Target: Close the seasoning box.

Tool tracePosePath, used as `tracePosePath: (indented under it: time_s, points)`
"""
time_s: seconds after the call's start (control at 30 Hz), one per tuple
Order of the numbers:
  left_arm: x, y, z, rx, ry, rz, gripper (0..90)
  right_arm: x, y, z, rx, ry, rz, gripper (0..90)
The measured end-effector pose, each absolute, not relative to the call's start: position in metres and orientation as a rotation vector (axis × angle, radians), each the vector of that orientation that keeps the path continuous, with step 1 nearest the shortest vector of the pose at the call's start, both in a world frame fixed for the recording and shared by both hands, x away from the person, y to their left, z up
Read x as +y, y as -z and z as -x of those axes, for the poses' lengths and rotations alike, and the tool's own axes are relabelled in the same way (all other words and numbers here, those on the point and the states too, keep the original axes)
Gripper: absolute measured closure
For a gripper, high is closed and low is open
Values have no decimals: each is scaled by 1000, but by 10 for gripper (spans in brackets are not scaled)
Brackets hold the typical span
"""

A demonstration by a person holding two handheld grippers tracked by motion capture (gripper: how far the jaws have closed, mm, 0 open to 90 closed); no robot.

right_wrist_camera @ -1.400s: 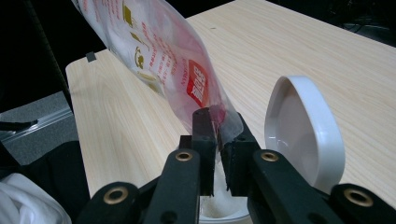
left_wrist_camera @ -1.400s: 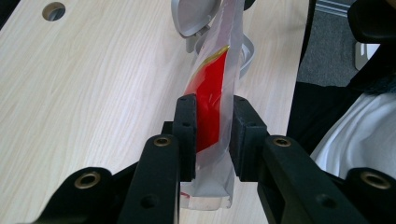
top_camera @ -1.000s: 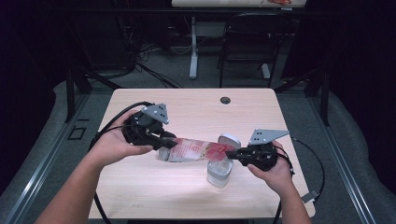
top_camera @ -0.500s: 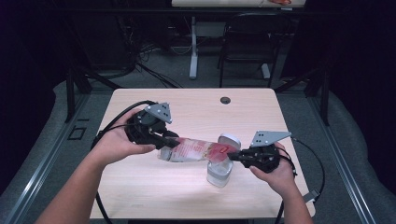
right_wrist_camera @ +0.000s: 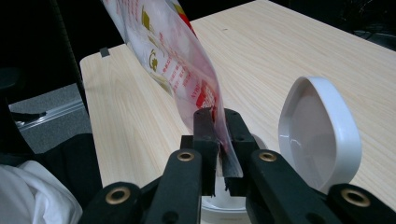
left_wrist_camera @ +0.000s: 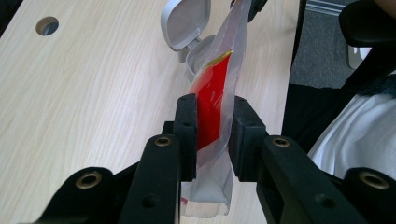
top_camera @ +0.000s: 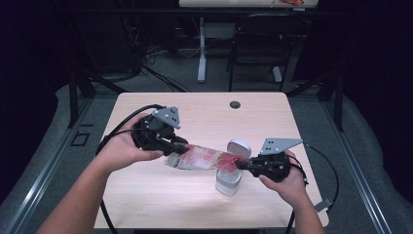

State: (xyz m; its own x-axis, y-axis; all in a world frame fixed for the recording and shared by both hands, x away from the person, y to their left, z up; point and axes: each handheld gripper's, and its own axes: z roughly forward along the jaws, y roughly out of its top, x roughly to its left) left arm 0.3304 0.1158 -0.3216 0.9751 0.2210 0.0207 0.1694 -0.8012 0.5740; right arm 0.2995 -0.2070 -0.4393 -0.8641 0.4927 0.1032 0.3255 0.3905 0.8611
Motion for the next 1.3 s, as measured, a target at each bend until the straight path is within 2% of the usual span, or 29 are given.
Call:
tracePosePath:
  time_s: [1.3]
  points:
    - [120, 320, -329, 291, -118, -2519, 757, -202, 439, -301, 2456, -1500, -750, 870]
